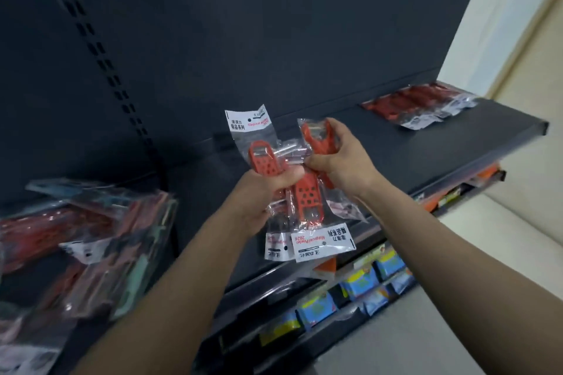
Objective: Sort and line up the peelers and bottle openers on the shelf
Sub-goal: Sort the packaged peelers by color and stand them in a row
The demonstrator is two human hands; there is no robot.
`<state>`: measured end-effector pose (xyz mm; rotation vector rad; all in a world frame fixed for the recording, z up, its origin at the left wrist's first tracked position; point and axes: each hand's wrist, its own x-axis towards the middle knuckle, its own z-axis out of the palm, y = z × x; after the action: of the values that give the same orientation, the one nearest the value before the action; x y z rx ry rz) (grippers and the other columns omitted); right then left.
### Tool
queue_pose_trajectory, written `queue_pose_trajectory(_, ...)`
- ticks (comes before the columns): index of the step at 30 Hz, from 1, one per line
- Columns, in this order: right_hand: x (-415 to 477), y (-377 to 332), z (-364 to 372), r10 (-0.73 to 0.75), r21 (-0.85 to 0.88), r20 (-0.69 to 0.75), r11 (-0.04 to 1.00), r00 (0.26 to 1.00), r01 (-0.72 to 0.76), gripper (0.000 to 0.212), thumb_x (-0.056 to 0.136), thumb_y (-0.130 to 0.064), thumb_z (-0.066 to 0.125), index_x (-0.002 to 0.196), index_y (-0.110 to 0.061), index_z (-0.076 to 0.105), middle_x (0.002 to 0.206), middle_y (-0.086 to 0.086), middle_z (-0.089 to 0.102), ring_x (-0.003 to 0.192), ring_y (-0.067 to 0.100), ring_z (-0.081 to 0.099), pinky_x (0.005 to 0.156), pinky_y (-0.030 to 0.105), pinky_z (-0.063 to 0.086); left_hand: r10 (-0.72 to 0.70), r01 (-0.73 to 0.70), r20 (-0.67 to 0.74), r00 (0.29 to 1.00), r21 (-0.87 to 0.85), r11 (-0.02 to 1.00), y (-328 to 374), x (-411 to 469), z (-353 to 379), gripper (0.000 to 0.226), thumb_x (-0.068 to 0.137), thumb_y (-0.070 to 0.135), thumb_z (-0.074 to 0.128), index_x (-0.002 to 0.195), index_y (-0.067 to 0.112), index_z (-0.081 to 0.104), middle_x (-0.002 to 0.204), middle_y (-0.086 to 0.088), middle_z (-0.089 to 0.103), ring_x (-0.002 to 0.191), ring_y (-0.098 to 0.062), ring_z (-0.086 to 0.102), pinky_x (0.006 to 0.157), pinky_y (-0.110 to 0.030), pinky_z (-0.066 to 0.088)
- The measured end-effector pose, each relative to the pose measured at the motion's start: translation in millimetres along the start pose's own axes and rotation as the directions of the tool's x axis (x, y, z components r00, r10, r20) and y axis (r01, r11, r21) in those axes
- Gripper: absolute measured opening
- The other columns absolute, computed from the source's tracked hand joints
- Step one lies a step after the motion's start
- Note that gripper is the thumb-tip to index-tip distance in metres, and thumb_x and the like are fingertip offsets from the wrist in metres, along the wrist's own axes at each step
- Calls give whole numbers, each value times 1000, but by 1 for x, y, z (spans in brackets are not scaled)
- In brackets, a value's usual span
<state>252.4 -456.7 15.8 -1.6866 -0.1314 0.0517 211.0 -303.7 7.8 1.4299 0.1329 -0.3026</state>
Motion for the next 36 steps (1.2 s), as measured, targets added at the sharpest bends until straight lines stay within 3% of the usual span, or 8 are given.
queue_pose_trajectory(8,12,29,-117,44,-43,-23,998,999,-45,94,75,-16,78,149,-17,20,128,-6,54,94,1,60,68,7,48,-72,75,-135,988,13,997,-8,51,100,26,71,14,77,95,12,68,93,-1,74,95,-24,67,87,-43,49)
queue_pose_trajectory(12,25,38,-154,63,-125,-83,989,995,-73,85,78,-22,76,146,-15,25,125,-3,56,102,10,59,78,17,44,-78,83,-160,984,24,996,-4,78,125,21,71,15,78,91,14,69,87,2,74,90,-19,67,73,-33,50)
queue_pose_trajectory(16,43,45,-187,53,-235,-223,966,973,-107,54,78,-24,77,113,-20,36,99,-3,60,72,11,61,55,23,47,-98,101,-162,982,11,995,3,111,140,28,67,17,79,93,13,68,97,-1,72,100,-25,63,97,-49,43)
queue_pose_trajectory(20,73,47,-214,29,-308,-318,942,948,-132,44,79,-22,76,107,-17,42,83,-10,56,50,4,57,39,14,42,-75,77,-144,987,14,997,15,150,150,23,70,17,77,90,12,69,93,0,73,97,-23,64,99,-49,42)
queue_pose_trajectory(23,100,48,-230,58,-295,-361,940,931,-172,33,81,-15,70,106,-14,47,75,1,60,38,4,52,38,18,42,-66,67,-131,989,7,998,24,179,157,19,71,15,76,88,10,68,89,0,74,95,-24,65,98,-50,43)
queue_pose_trajectory(26,123,49,-243,40,-387,-377,901,926,-196,31,80,-15,65,104,-16,47,74,0,60,47,7,55,42,22,43,-78,78,-135,988,-2,997,31,203,161,18,72,15,75,87,10,67,88,-1,74,96,-25,65,98,-50,43)
queue_pose_trajectory(31,158,58,-264,9,-504,-403,832,915,-230,37,80,-16,67,109,-13,44,91,3,60,82,24,61,72,39,52,-89,86,-147,985,-26,996,36,232,170,17,74,14,74,89,12,67,88,0,74,94,-23,65,97,-48,44)
queue_pose_trajectory(36,196,71,-289,-25,-604,-398,759,917,-242,38,78,-23,71,109,-9,52,95,5,63,83,23,56,66,29,39,-93,81,-204,974,-67,994,39,259,188,17,75,11,72,91,10,65,74,2,74,78,-17,69,70,-34,51)
